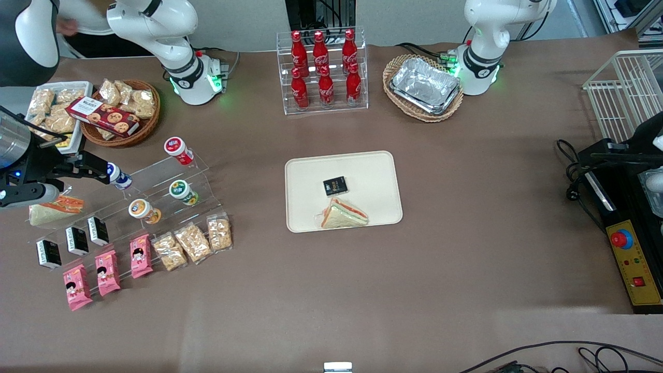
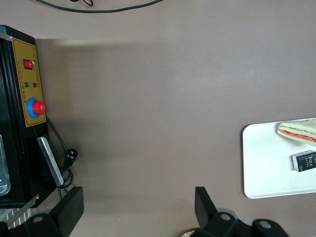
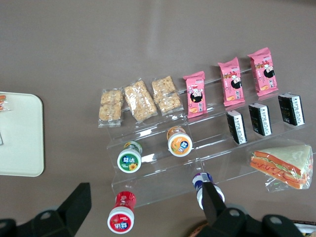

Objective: Place green gum on tray
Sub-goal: 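Move the right gripper toward the green-labelled gum jar on the rack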

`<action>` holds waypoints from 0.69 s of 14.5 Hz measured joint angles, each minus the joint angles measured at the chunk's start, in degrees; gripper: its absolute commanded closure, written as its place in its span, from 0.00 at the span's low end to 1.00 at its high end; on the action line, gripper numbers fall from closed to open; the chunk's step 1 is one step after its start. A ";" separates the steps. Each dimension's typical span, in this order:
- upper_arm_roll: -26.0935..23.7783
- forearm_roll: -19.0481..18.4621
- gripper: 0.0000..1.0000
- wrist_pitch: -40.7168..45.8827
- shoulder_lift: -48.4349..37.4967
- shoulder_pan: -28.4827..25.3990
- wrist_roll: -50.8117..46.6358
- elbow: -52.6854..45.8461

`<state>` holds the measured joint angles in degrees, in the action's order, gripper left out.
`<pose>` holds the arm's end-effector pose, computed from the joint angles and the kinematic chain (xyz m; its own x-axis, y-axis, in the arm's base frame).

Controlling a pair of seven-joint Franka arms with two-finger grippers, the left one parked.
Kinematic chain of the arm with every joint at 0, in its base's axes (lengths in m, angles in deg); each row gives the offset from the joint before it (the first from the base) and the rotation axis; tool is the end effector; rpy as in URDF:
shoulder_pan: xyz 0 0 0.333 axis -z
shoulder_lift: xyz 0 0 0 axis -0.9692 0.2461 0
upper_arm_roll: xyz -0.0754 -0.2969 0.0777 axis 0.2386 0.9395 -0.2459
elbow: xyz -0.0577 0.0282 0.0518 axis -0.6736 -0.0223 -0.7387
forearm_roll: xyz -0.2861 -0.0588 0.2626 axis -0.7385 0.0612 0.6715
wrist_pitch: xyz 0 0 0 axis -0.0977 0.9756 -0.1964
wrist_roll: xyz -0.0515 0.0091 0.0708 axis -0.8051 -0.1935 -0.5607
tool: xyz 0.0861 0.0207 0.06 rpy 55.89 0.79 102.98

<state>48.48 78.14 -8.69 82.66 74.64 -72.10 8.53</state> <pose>0.5859 0.0207 0.6163 0.9910 0.1282 -0.0385 0.1287 -0.9916 0.0109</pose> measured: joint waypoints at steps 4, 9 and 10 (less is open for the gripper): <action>0.00 0.00 0.00 0.00 0.00 0.00 0.06 0.00; 0.07 0.01 0.00 0.16 0.11 0.17 0.07 0.81; 0.08 0.13 0.00 0.11 0.13 0.18 0.07 1.36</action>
<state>48.57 78.27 -8.58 82.79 74.82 -72.03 9.89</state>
